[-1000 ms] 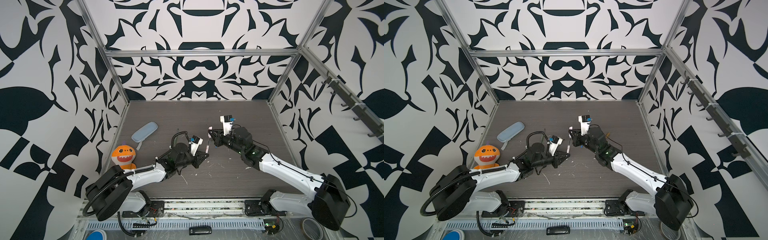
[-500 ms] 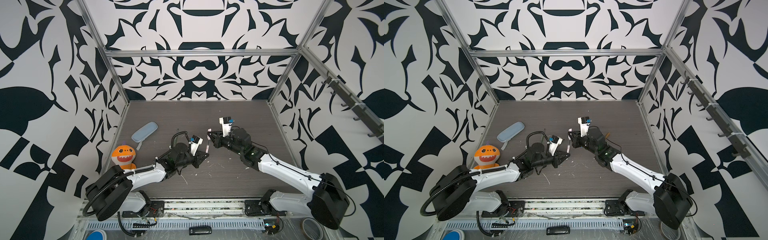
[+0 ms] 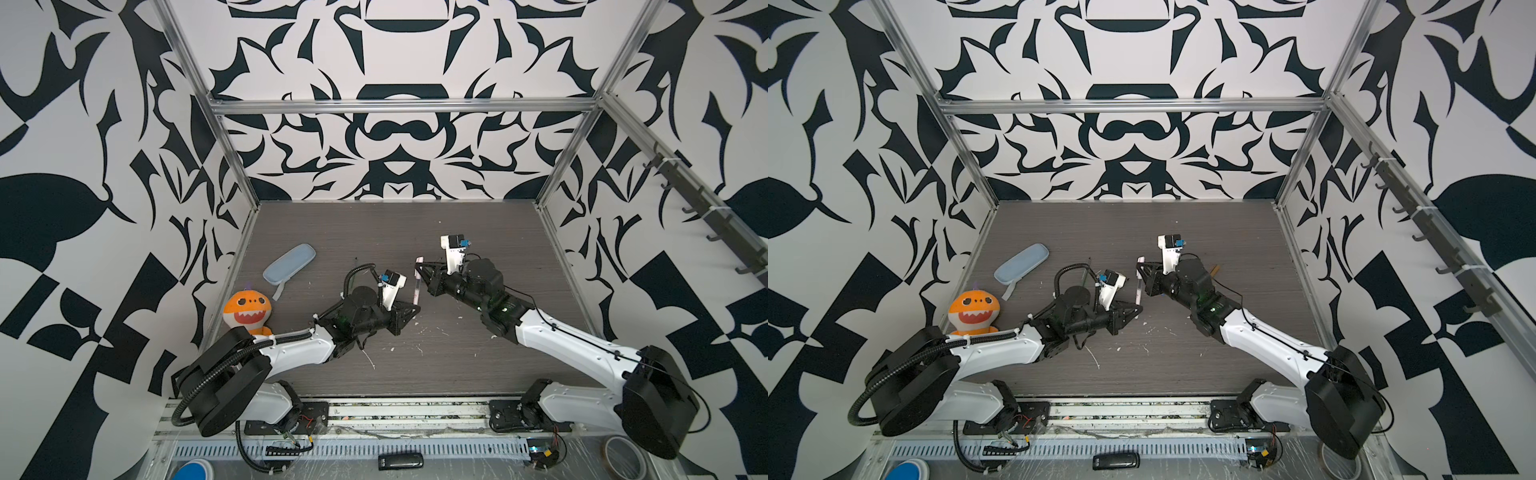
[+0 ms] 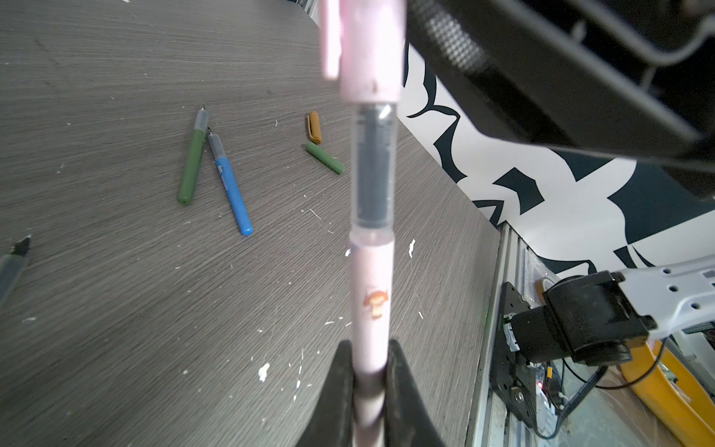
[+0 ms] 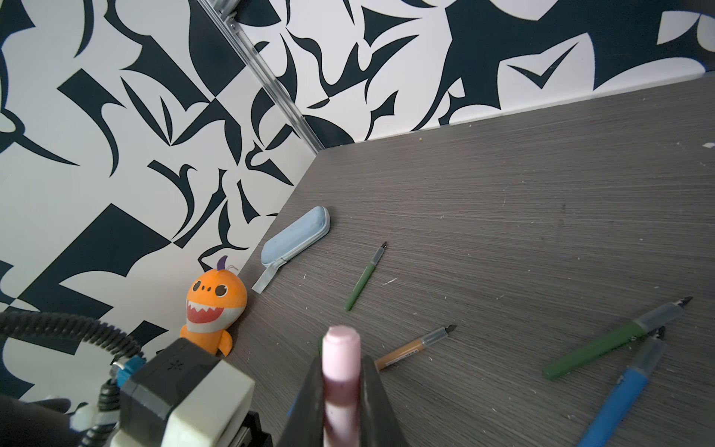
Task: Insert pens into pen caps
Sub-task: Put on the pen cap to the pen.
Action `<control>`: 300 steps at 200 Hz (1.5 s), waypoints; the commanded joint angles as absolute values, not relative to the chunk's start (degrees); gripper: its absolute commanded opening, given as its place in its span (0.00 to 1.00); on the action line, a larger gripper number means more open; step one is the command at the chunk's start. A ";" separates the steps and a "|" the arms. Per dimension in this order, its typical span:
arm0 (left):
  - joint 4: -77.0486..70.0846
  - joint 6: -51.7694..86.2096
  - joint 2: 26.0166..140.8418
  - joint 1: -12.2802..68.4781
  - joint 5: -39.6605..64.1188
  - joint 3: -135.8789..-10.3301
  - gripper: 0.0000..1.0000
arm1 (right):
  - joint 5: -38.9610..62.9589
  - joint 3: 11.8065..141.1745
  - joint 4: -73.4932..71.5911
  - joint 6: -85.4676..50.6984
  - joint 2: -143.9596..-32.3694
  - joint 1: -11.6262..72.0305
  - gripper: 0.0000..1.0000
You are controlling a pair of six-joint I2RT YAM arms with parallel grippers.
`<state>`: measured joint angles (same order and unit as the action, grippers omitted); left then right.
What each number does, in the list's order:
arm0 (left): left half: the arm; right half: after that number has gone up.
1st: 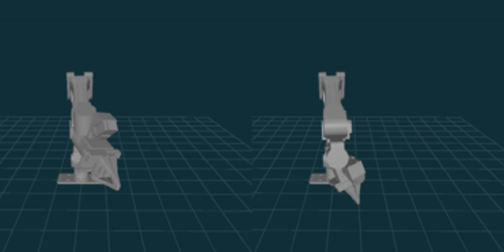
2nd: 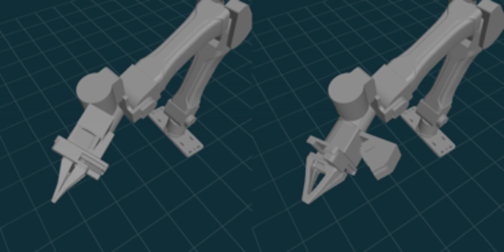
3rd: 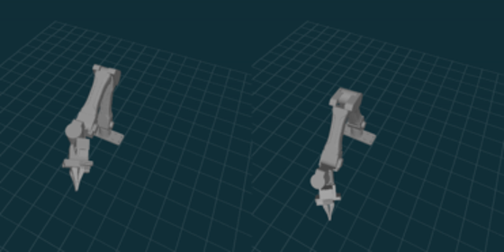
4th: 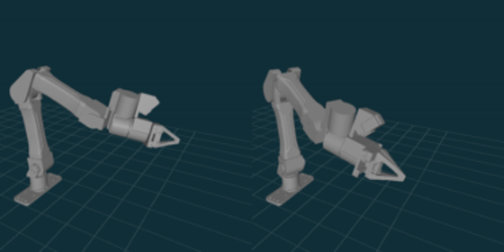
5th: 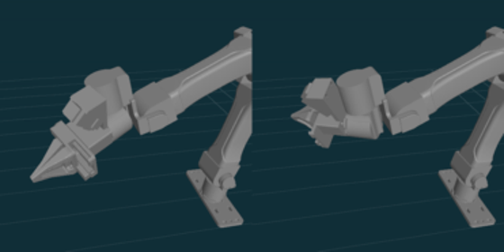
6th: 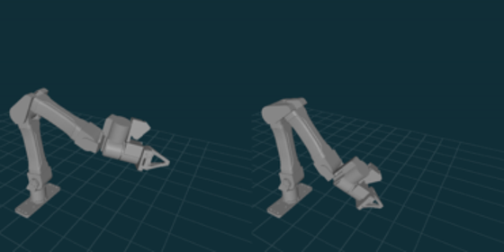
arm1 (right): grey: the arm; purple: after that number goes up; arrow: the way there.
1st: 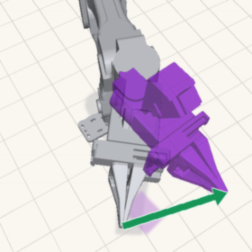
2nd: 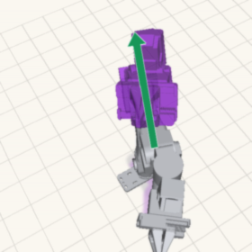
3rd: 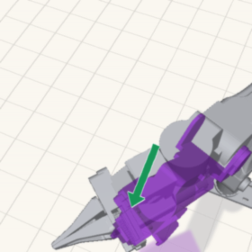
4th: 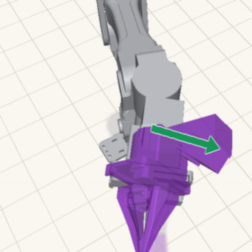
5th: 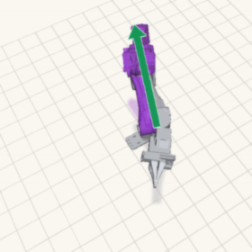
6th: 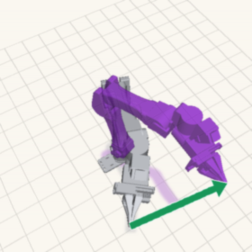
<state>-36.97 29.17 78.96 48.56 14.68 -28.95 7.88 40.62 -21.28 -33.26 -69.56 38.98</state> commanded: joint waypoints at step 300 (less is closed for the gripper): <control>-49.58 29.09 78.57 48.52 16.08 -27.69 0.02 | 10.21 39.14 -21.42 -34.63 -66.82 39.30 0.18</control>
<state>-43.51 29.89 78.48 48.62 16.45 -27.55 8.97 40.16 -24.16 -34.76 -68.58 38.94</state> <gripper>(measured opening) 0.145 0.187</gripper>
